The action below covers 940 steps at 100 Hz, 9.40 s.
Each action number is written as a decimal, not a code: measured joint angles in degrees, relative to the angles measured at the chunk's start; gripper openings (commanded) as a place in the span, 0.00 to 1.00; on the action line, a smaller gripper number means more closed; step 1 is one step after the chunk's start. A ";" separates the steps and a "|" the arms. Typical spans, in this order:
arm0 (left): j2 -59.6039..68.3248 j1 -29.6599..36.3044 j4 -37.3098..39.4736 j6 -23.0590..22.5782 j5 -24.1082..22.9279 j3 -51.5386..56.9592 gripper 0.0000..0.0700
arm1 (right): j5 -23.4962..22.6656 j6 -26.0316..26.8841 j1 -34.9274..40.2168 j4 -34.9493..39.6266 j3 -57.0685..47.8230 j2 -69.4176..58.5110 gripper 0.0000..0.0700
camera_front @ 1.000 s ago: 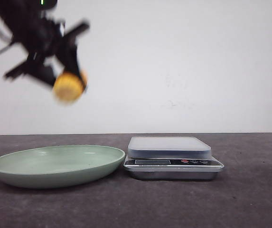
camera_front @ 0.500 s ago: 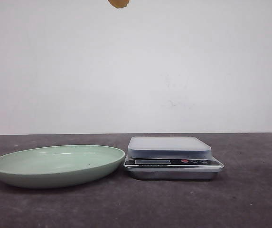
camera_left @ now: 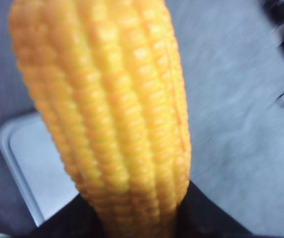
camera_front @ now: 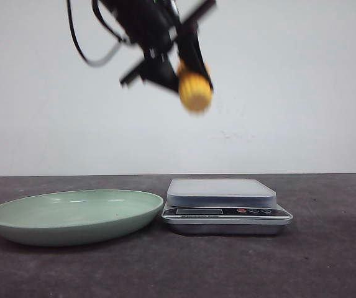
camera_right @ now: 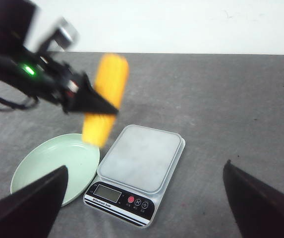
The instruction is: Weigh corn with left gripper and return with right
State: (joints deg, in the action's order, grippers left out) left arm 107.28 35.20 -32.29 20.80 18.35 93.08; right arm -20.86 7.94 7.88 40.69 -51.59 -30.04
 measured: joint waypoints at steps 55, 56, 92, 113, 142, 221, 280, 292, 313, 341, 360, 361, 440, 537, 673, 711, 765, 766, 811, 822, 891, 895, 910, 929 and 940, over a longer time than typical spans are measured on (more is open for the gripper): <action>10.67 2.16 -0.28 9.25 0.94 -0.07 0.42 | 0.02 0.00 0.00 1.97 0.00 0.00 0.87; 10.67 2.16 -0.17 9.27 0.87 -0.07 0.45 | 0.02 0.00 0.00 2.01 0.00 0.00 0.87; 10.49 2.10 2.38 9.42 0.24 0.20 1.00 | 1.64 0.00 0.00 2.16 0.00 0.00 0.87; 9.97 1.55 1.07 9.38 0.00 0.31 1.00 | 3.10 0.00 0.00 2.16 0.00 0.00 0.87; 4.31 -2.03 -1.20 9.16 -1.97 0.17 1.00 | 4.44 0.00 0.00 2.19 0.00 -0.46 0.87; -44.28 -5.20 -29.46 -8.70 -6.34 0.17 0.01 | 4.42 -0.26 0.00 3.69 0.00 -4.79 0.87; -75.95 -5.18 -42.47 -12.28 -36.33 0.20 0.01 | 4.37 0.96 0.00 6.29 0.00 -4.79 0.72; -77.92 -5.18 -42.49 -12.28 -36.39 0.20 0.01 | 2.69 1.60 0.00 6.23 0.00 -4.76 0.72; -78.14 -5.18 -42.49 -12.28 -36.39 0.17 0.01 | -4.57 7.17 0.52 -4.17 0.00 -4.83 0.64; -78.14 -5.18 -42.36 -12.28 -36.37 0.17 0.01 | -0.04 16.37 7.37 -21.20 -5.95 -11.32 0.58; -78.14 -5.18 -40.37 -12.31 -36.37 0.17 0.00 | 6.54 16.37 14.78 -17.64 -15.82 -24.22 0.58; -78.14 -5.18 -40.28 -12.28 -36.37 0.17 0.00 | 7.04 16.37 15.26 -17.44 -16.33 -25.00 0.58; -78.14 -5.18 -44.70 -12.28 -36.35 0.17 0.01 | 16.06 26.08 24.24 -7.58 -25.14 -67.08 0.60; -78.14 -5.18 -45.31 -12.24 -36.35 0.17 0.01 | 22.60 20.85 24.30 -11.89 -24.92 -65.94 0.01; -78.14 -5.18 -47.19 -10.19 -36.35 0.17 0.01 | 10.80 23.50 38.05 -10.47 -32.13 -80.21 0.01; -78.14 -5.18 -48.63 -8.00 -36.35 0.17 0.01 | 10.32 25.03 37.86 -12.39 -32.13 -81.31 0.67; -78.14 -5.18 -48.65 -7.93 -36.35 0.17 0.01 | 19.80 9.64 35.80 -15.45 -32.20 -61.75 0.00; -78.14 -5.18 -48.65 -7.93 -36.35 0.17 0.00 | 20.41 8.90 35.80 -15.45 -32.20 -61.00 0.00; -78.14 -5.18 -44.74 -9.68 -36.41 -1.18 0.00 | 40.59 -14.51 38.25 -11.56 -31.26 -30.32 0.00; -78.14 -5.18 -41.44 -11.02 -36.44 -2.58 0.01 | 40.65 -15.08 38.25 -12.63 -24.59 -24.22 0.00; -78.03 -5.18 -39.26 -7.91 -36.39 -6.16 0.01 | 41.90 -13.44 38.25 -21.70 -6.12 -13.77 0.00; -78.03 -5.18 -39.23 -7.89 -36.41 -6.16 0.01 | 41.90 -13.44 38.25 -21.70 -6.12 -13.79 0.00; -78.03 -5.18 -39.23 -7.89 -36.39 -6.16 0.01 | 41.90 -13.44 38.25 -21.73 -6.12 -13.70 0.00; -78.03 -5.18 -39.23 -7.89 -36.39 -6.16 0.01 | 41.90 -13.44 38.25 -21.73 -6.12 -13.70 0.00; -78.03 -5.18 -39.23 -7.89 -36.39 -6.16 0.01 | 41.90 -13.44 38.23 -21.66 -6.12 -13.60 0.00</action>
State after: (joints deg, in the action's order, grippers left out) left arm 29.26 30.02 -71.53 12.91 -18.04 86.91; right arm 21.04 -5.50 46.11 19.03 -57.71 -43.64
